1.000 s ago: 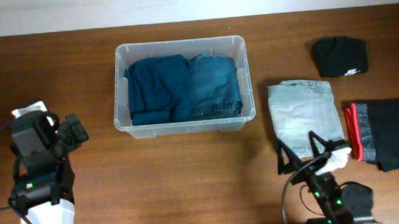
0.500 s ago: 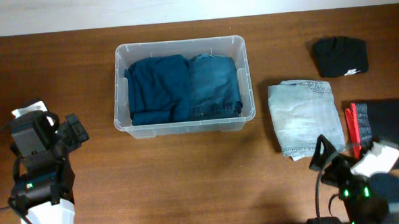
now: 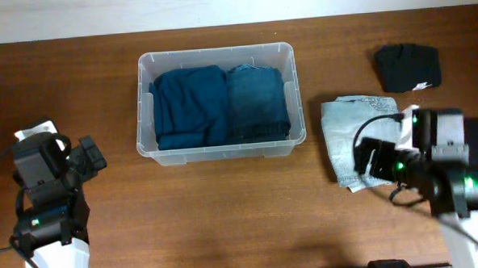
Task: Pack container
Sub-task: 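Move the right gripper to the folded light-blue denim's right edge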
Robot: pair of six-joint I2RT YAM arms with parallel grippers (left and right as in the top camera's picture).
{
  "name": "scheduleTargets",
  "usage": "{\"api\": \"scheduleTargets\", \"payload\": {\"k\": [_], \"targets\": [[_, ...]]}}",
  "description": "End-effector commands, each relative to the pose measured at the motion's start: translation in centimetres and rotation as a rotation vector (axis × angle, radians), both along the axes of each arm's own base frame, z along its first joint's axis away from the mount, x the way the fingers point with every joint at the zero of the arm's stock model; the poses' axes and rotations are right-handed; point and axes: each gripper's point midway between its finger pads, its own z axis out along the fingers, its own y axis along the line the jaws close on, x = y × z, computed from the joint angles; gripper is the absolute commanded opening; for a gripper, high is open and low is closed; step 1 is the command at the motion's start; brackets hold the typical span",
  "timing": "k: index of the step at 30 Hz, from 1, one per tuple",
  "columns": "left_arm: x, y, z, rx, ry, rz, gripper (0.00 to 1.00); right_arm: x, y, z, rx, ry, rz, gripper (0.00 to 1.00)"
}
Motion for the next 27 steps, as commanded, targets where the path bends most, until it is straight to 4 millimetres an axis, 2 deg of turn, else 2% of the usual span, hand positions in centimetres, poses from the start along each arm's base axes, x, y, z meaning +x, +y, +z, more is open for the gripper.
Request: {"api": "scheduleTargets", "payload": {"k": [1,5,9,13,17,19,22,27], "targets": [[0.0,0.0,-0.1,-0.014,-0.005,0.008,0.99,-0.3,-4.5,-0.7,0.001,0.043,-0.384,0.99],[0.0,0.0,-0.1,-0.014,-0.005,0.008,0.99,-0.1,-5.0,-1.8,0.126,0.08,-0.427,0.99],[0.0,0.0,-0.1,-0.014,-0.005,0.008,0.99,0.1,-6.4,-2.0,0.148,0.07,-0.38,0.98],[0.0,0.0,-0.1,-0.014,-0.005,0.008,0.99,1.6,-6.6,-1.3,0.135,-0.022,-0.122,0.98],[0.0,0.0,-0.1,-0.014,-0.005,0.008,0.99,2.3,-7.3,-1.1,0.046,-0.057,0.053,0.98],[0.0,0.0,-0.1,-0.014,-0.005,0.008,0.99,3.3,-7.9,-1.2,0.03,-0.075,0.051,0.99],[0.0,0.0,-0.1,-0.014,-0.005,0.008,0.99,4.7,-9.9,-1.6,-0.04,-0.081,0.024,0.98],[0.0,0.0,-0.1,-0.014,-0.005,0.008,0.99,7.6,-11.0,-2.4,-0.044,-0.134,0.045,0.98]]}}
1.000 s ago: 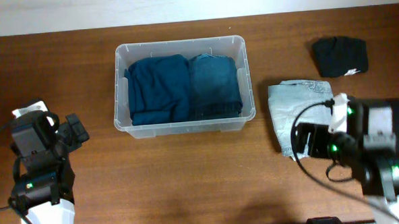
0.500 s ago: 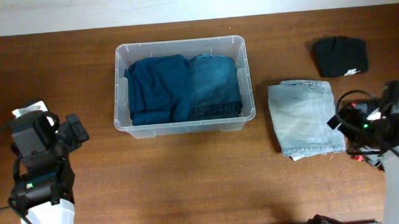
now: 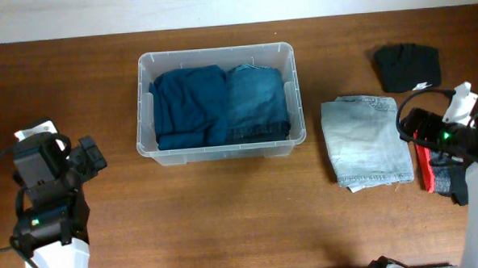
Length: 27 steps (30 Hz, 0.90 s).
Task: Pack container
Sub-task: 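Move the right gripper to the folded light-blue denim's right edge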
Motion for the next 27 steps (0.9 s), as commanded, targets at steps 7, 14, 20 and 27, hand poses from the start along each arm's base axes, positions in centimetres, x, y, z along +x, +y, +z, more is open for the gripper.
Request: {"api": "scheduleTargets", "payload": {"k": [7,14,20,27], "targets": [[0.0,0.0,-0.1,-0.013,-0.005,0.008,0.99,4.3,1.2,-4.7,0.083,-0.015,0.293,0.98],[0.0,0.0,-0.1,-0.013,-0.005,0.008,0.99,6.0,0.6,-10.5,0.18,0.038,0.334,0.99],[0.0,0.0,-0.1,-0.013,-0.005,0.008,0.99,5.9,-0.2,-12.2,0.229,0.066,0.366,0.98],[0.0,0.0,-0.1,-0.014,-0.005,0.008,0.99,5.5,0.3,-13.2,0.26,0.091,0.382,0.98]]}}
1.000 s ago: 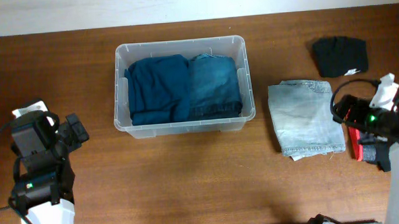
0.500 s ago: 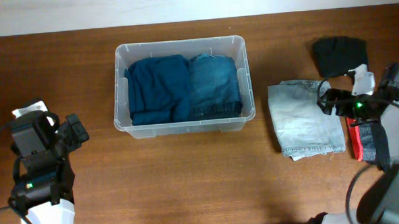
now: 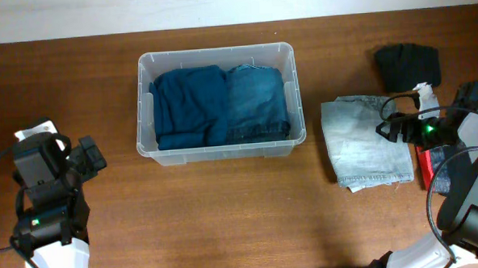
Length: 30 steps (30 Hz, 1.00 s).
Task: Pack container
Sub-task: 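Move the right gripper to the folded light-blue denim's right edge, then grasp the light-blue denim's right edge with the right gripper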
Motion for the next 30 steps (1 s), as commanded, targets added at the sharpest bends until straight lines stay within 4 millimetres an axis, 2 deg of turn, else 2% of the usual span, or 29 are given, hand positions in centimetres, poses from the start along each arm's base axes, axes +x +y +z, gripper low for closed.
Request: {"api": "scheduleTargets", "payload": {"k": [1,7,12,15,21,27,30], "targets": [[0.0,0.1,-0.1,-0.013,-0.005,0.008,0.99,0.3,0.3,-0.5,0.032,-0.004,0.028,0.99],[0.0,0.1,-0.1,-0.013,-0.005,0.008,1.0,-0.2,1.1,-2.9,0.101,0.056,0.03,0.98],[0.0,0.1,-0.1,-0.013,-0.005,0.008,0.99,-0.5,2.4,-3.8,0.184,0.065,0.055,0.99],[0.0,0.1,-0.1,-0.013,-0.005,0.008,0.99,-0.5,2.9,-3.7,0.222,0.061,0.056,0.98],[0.0,0.1,-0.1,-0.013,-0.005,0.008,0.99,0.0,4.6,-2.2,0.347,0.006,0.061,0.99],[0.0,0.1,-0.1,-0.013,-0.005,0.008,1.0,-0.5,4.6,-2.5,0.34,0.038,0.057,0.99],[0.0,0.1,-0.1,-0.013,-0.005,0.008,0.99,-1.1,4.2,-3.2,0.295,0.078,0.057,1.0]]}}
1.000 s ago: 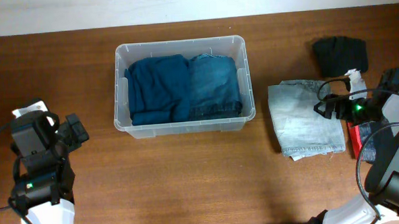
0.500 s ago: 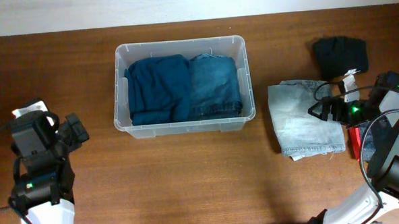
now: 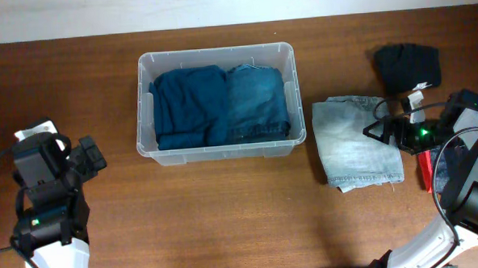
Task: Pack container
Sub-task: 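Grasp the light-blue denim's right edge with the right gripper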
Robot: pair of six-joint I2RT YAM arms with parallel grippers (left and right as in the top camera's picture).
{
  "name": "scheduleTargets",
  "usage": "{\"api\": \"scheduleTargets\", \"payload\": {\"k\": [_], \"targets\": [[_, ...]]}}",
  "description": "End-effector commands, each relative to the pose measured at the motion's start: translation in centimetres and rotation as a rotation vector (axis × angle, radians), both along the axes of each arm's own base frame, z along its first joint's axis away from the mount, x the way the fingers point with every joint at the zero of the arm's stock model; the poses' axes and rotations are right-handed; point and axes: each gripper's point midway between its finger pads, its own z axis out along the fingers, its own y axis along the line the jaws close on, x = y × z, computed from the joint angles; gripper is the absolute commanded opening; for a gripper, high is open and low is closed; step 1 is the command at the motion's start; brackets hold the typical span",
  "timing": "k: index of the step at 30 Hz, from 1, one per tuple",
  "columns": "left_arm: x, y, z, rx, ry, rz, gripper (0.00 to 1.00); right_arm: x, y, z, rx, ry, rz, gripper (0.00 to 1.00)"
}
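A clear plastic container (image 3: 295, 91) stands at the table's middle back. It holds a folded dark teal garment (image 3: 189, 106) on the left and folded blue denim (image 3: 256, 101) on the right. Folded pale grey-blue jeans (image 3: 349, 145) lie on the table right of the container. My right gripper (image 3: 379, 131) lies low over the right edge of these jeans, pointing left; its jaws are too small and dark to read. A folded black garment (image 3: 407, 66) lies at the back right. My left gripper (image 3: 90, 157) rests over bare table at the far left, holding nothing.
A red strip with something dark beside it (image 3: 424, 173) lies at the right edge, under the right arm. The white wall runs along the table's far edge. Brown tabletop (image 3: 226, 215) stretches in front of the container.
The right gripper has moved left onto the right edge of the pale jeans. The jeans now lie slightly further left, nearer the container. The left arm has not moved.
The right arm first hung over the pale jeans, covering part of them. It then stood off to the right, with the jeans fully in view. Later it reached low toward their right edge, and now it lies on that edge with the jeans shifted left.
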Motion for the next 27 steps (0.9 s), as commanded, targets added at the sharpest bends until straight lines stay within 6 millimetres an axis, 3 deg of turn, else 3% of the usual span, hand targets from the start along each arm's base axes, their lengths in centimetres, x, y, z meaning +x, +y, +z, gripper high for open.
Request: {"api": "scheduleTargets", "payload": {"k": [1,12,17,27], "targets": [[0.0,0.1,-0.1,-0.014,-0.005,0.009,0.99,-1.2,0.5,-1.9,-0.015,0.074,0.023,0.99],[0.0,0.1,-0.1,-0.014,-0.005,0.009,0.99,-1.4,1.5,-3.1,-0.096,0.121,0.085,0.75],[0.0,0.0,-0.2,-0.014,-0.003,0.009,1.0,-1.3,1.7,-3.1,-0.093,0.121,0.087,0.49],[-0.1,0.0,-0.2,-0.014,-0.002,0.009,0.99,-1.0,1.5,-3.0,-0.079,0.14,0.037,0.14]]}}
